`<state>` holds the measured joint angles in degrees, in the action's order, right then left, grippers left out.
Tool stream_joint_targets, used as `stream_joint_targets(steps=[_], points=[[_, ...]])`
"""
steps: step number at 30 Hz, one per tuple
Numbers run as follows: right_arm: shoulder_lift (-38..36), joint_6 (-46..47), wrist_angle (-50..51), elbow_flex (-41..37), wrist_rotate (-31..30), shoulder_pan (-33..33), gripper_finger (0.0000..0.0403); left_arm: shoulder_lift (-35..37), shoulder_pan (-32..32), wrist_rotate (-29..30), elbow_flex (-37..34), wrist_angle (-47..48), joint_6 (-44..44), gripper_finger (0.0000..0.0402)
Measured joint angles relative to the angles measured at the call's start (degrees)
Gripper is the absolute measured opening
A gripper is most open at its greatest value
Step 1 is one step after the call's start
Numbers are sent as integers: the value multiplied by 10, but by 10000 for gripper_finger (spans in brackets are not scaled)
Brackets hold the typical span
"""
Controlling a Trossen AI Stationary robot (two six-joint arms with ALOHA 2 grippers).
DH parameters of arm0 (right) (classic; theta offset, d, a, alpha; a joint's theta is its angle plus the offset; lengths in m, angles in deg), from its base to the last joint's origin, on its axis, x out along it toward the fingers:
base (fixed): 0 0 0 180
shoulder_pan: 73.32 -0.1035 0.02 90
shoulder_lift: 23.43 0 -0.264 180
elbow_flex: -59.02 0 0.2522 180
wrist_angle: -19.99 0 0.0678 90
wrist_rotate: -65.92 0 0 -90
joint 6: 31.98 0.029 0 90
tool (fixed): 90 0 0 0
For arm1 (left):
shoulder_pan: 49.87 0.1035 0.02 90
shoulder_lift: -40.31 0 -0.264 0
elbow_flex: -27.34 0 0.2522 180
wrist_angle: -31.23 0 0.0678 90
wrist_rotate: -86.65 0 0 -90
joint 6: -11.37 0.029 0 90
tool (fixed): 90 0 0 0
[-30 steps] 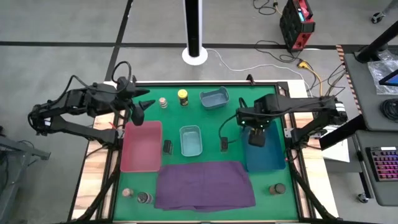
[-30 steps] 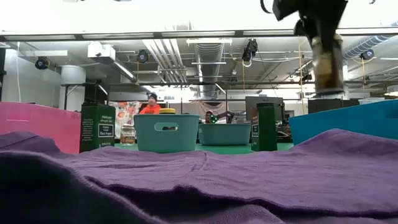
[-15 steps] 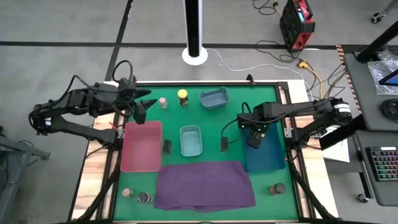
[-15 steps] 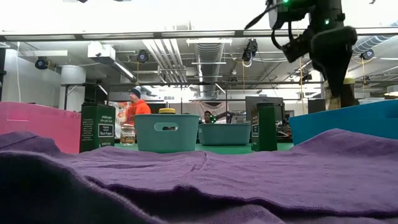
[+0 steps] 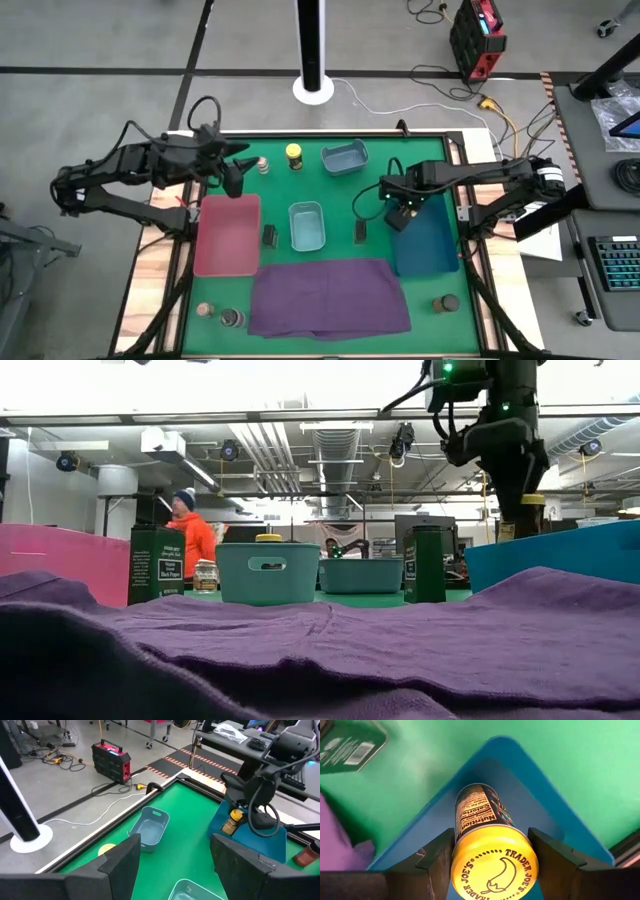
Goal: Sort spices by type
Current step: Put the right yellow seasoning bottle into the blue bin
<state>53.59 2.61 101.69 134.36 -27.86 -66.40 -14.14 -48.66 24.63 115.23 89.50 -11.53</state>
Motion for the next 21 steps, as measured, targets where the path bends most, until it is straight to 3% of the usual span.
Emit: stream_joint_targets(steps=[21], points=[[0, 35, -15, -37, 12, 25, 225, -24, 0, 0, 0, -8, -4, 223]])
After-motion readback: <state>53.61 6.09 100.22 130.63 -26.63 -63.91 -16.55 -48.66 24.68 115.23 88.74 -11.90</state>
